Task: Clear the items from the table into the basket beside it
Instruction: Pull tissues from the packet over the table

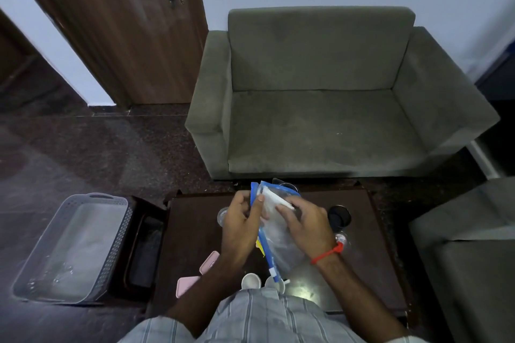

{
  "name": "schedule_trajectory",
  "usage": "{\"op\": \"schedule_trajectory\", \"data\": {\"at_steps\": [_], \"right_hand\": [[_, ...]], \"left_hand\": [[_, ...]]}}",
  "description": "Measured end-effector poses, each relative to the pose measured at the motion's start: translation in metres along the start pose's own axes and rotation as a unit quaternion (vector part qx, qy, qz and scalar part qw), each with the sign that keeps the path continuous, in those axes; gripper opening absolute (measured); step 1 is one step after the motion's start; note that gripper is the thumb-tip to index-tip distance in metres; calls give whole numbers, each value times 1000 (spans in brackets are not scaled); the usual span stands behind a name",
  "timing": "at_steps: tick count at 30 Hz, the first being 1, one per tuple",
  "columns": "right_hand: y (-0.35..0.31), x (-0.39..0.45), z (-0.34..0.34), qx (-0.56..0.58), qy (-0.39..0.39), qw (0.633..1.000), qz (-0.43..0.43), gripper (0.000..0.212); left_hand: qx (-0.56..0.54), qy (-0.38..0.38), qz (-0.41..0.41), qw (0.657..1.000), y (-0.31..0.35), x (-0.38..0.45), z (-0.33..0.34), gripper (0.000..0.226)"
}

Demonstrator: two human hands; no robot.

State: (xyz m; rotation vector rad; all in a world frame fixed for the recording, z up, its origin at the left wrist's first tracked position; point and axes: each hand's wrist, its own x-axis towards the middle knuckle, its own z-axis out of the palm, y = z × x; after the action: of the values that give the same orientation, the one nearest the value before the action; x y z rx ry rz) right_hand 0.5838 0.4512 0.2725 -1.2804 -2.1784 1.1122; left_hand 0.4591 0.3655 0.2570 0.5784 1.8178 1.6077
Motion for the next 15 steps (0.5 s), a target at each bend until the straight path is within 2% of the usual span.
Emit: {"op": "schedule_trajectory", "data": {"at_steps": [3,6,8,10,13,15], "right_hand": [[4,-3,1,47,17,998,28,20],[5,-6,-1,143,16,988,64,19],[5,-7,-5,241,-5,968,76,12],[3,-8,-9,330,-25,939,89,11],[4,-9,-15,359,-32,928,99,12],[6,-11,-18,385,-21,917,104,12]], "left_hand": [[44,46,40,997,4,-4,-4,33],[69,-22,56,996,0,-8,-11,71],[133,-78,47,987,-3,-7,-14,82],[176,-112,38,977,-7,-4,-16,82],[203,-113,22,973,-8,-1,-18,60],[181,-105,22,978,-6,0,-19,49]]}}
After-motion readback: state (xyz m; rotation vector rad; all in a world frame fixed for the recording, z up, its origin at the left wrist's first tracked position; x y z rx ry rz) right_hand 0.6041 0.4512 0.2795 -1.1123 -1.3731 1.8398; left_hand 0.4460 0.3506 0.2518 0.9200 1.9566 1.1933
